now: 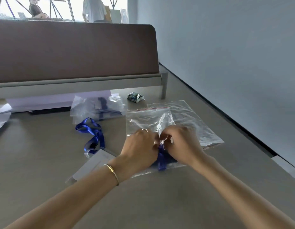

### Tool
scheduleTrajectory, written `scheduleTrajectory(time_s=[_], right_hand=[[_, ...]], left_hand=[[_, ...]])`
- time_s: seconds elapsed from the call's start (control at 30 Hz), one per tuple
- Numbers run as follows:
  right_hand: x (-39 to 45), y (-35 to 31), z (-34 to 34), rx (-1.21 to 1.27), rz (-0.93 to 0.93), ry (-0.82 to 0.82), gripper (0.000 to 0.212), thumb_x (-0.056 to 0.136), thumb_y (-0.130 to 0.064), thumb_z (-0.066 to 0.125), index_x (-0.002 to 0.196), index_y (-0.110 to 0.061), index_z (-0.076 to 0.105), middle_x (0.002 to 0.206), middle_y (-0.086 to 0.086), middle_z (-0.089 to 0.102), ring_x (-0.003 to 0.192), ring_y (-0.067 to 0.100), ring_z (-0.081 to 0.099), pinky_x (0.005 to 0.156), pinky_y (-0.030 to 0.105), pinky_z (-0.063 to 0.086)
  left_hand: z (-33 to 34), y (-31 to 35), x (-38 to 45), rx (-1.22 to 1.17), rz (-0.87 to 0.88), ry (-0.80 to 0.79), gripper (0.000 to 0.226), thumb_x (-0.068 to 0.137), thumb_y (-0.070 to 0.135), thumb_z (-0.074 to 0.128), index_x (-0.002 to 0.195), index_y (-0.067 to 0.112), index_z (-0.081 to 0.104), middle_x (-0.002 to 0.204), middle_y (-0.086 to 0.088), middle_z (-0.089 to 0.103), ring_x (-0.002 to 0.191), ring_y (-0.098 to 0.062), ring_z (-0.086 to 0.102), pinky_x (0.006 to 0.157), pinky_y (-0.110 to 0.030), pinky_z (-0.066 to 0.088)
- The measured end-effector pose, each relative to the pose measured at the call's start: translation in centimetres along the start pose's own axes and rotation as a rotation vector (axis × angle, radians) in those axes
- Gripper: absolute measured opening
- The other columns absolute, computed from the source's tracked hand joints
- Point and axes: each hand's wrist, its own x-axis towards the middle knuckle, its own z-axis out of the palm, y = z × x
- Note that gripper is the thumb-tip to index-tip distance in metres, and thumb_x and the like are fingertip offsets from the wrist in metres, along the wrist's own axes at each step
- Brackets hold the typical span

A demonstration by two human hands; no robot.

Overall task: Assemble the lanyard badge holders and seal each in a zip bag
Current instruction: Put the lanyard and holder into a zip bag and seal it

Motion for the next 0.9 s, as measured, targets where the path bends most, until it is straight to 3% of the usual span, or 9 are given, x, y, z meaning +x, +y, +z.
scheduleTrajectory(time_s=[0.23,0.43,0.5,0.57,0.67,0.73,0.8,0.83,0.9], right_hand=[[-1.1,0.3,1.4,-0.095,-0.031,-0.013,0.011,0.077,-0.022,0.057,0.076,-0.025,0.068,0.075,-0.006,0.066,0.07,0.02,0.061,0.055,0.029,0.037],[-2.0,0.1,2.8,-0.094,-0.008,0.032,0.008,0.081,-0.019,0.059,0.073,-0.02,0.06,0.074,-0.008,0.059,0.075,0.019,0.057,0.056,0.034,0.044],[-2.2,0.2,3.0,-0.061,0.015,0.034,0.005,0.084,-0.02,0.059,0.08,-0.02,0.061,0.083,-0.009,0.058,0.083,0.019,0.056,0.062,0.035,0.047],[-2.3,0.7,3.1,-0.046,0.048,-0.026,0.015,0.09,-0.027,0.053,0.098,-0.022,0.065,0.105,-0.009,0.06,0.102,0.018,0.053,0.082,0.034,0.048],[-2.3,1.3,2.9,-0.033,0.124,-0.18,0.04,0.1,-0.037,0.045,0.139,-0.03,0.052,0.152,-0.009,0.04,0.143,0.015,0.029,0.118,0.034,0.025],[-2.3,1.5,2.8,-0.059,0.147,-0.262,0.051,0.103,-0.045,0.035,0.152,-0.034,0.031,0.165,-0.009,0.017,0.153,0.011,0.006,0.125,0.034,0.006],[-2.4,1.4,2.7,-0.106,0.165,-0.316,0.056,0.103,-0.05,0.028,0.156,-0.034,0.018,0.167,-0.008,0.006,0.153,0.011,-0.003,0.125,0.036,-0.001],[-2.3,1.3,2.5,-0.129,0.171,-0.328,0.057,0.103,-0.05,0.029,0.156,-0.033,0.02,0.167,-0.006,0.008,0.154,0.013,-0.001,0.125,0.037,-0.001],[-1.5,0.9,1.8,-0.18,0.136,-0.264,0.05,0.101,-0.043,0.041,0.149,-0.027,0.039,0.161,-0.001,0.028,0.151,0.019,0.017,0.124,0.037,0.01]], left_hand=[[1.3,0.0,0.0,0.108,-0.01,0.022,0.02,0.09,0.025,0.045,0.103,0.025,0.061,0.106,0.001,0.064,0.101,-0.024,0.06,0.069,-0.031,0.038],[3.4,-1.1,-0.6,0.096,0.092,0.091,0.025,0.087,0.029,0.035,0.089,0.021,0.059,0.091,0.002,0.062,0.087,-0.024,0.059,0.064,-0.03,0.036],[3.9,-1.4,-0.8,0.074,0.113,0.111,0.029,0.085,0.031,0.032,0.09,0.021,0.059,0.09,0.001,0.06,0.087,-0.024,0.057,0.072,-0.032,0.043],[4.0,-1.7,-0.9,0.058,0.079,0.093,0.027,0.09,0.034,0.033,0.1,0.025,0.056,0.102,0.003,0.056,0.097,-0.021,0.053,0.088,-0.034,0.044],[3.8,-2.4,-1.1,0.054,0.023,0.069,0.028,0.096,0.047,0.034,0.116,0.035,0.05,0.123,0.012,0.048,0.118,-0.012,0.044,0.105,-0.03,0.031],[3.6,-2.7,-1.5,0.061,0.003,0.019,0.041,0.096,0.055,0.028,0.129,0.037,0.045,0.139,0.014,0.041,0.133,-0.009,0.034,0.112,-0.029,0.021],[3.5,-3.0,-1.8,0.075,0.005,-0.029,0.052,0.096,0.059,0.024,0.142,0.037,0.038,0.153,0.011,0.032,0.144,-0.009,0.023,0.118,-0.03,0.015],[3.2,-3.2,-1.8,0.077,0.006,-0.032,0.053,0.097,0.059,0.026,0.144,0.036,0.038,0.156,0.01,0.03,0.146,-0.011,0.021,0.119,-0.031,0.015],[2.4,-3.4,-1.1,0.065,0.023,0.041,0.047,0.099,0.051,0.03,0.137,0.032,0.05,0.147,0.008,0.044,0.138,-0.014,0.035,0.114,-0.031,0.028]])
